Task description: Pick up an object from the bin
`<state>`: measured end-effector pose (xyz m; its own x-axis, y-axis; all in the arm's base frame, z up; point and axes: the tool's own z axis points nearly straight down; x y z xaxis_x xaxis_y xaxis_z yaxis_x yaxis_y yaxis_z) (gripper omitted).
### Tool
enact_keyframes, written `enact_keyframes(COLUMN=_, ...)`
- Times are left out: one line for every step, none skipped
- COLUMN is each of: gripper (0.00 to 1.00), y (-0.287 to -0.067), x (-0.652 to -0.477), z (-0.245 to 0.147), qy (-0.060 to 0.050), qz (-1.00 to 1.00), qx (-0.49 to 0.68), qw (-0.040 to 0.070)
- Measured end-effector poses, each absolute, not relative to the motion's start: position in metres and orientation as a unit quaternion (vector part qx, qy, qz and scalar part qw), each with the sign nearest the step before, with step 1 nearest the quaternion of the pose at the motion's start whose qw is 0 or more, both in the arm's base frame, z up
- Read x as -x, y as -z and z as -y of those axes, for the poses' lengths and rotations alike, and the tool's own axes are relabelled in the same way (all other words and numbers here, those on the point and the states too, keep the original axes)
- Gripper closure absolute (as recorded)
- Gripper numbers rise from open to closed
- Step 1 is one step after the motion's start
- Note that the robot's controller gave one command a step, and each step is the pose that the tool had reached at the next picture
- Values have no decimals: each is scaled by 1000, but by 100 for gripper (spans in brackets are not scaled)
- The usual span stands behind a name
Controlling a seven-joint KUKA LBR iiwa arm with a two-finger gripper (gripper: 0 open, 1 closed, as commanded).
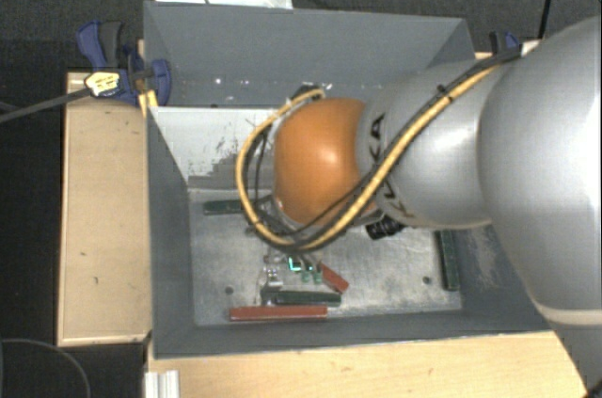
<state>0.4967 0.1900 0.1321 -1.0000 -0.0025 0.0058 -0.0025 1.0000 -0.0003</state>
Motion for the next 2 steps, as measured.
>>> enact_keyframes(gripper=0, y=-135, x=-498, z=-190, qy=0, qz=1000, qx=0, qw=1)
enact_keyframes(gripper=0, y=-150, x=-499, z=-180, qy=1, qz=998, qx=-69, qw=0)
